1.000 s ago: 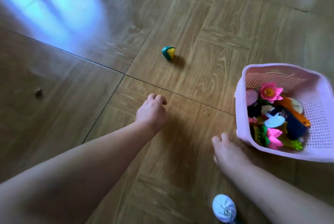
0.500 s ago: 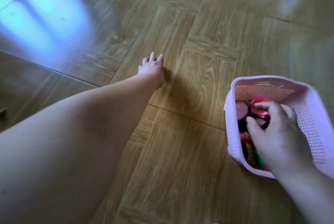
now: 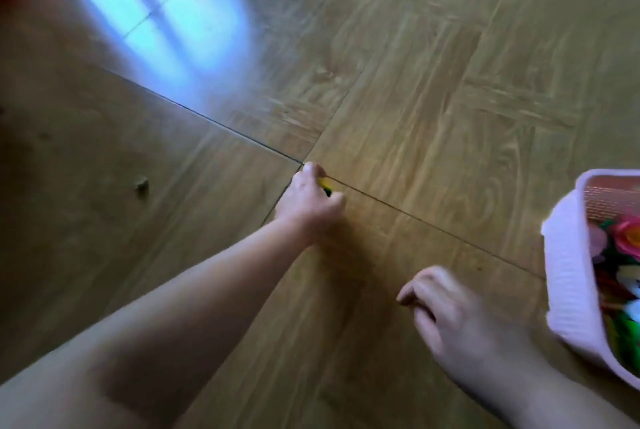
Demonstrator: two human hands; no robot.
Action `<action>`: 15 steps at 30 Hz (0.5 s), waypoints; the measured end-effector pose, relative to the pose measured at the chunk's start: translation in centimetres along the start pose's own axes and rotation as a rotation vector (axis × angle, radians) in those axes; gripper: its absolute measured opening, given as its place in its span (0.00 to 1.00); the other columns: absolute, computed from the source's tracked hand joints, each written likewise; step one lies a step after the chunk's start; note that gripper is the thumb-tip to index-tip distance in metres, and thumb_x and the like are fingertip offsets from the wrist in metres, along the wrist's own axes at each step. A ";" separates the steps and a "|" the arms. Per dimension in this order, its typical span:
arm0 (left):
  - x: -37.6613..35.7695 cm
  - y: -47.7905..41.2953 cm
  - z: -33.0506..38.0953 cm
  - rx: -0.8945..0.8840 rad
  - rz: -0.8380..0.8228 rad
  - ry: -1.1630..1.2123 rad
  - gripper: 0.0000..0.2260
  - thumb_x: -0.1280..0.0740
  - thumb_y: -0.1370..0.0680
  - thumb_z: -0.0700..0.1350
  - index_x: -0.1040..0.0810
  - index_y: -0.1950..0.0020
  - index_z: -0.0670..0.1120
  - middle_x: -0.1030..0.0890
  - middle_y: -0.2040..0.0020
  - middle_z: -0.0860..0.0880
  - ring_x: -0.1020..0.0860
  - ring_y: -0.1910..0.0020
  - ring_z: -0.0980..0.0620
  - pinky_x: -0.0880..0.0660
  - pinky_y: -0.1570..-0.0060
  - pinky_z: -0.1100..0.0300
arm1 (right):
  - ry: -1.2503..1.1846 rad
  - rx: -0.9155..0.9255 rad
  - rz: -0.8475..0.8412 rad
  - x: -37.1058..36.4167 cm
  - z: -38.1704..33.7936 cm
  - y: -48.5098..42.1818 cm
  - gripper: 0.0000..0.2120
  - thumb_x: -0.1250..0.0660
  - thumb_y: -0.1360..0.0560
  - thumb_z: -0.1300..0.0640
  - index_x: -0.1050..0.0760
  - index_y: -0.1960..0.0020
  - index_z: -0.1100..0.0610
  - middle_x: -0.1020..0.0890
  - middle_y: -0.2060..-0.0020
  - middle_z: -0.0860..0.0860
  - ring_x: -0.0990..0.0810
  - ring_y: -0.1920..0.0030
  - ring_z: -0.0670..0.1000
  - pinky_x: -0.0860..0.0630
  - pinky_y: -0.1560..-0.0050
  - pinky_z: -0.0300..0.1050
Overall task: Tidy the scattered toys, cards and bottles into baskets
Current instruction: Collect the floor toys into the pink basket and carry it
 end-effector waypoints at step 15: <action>13.9 -4.2 -24.2 0.417 0.068 -0.109 0.30 0.36 0.22 0.46 0.42 0.22 0.52 0.55 0.20 0.45 0.54 0.21 0.41 0.49 0.25 0.51 | 0.108 0.306 -0.250 -6.9 -12.8 -8.3 0.11 0.27 0.32 0.56 0.26 0.55 0.44 0.26 0.58 0.42 0.24 0.69 0.46 0.31 0.74 0.40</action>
Point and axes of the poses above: each hand's wrist, its own y-axis away from the middle knuckle, its own x-axis out of the back of the hand, z = x × y, the point moved 3 cm from there along -y, towards the middle knuckle
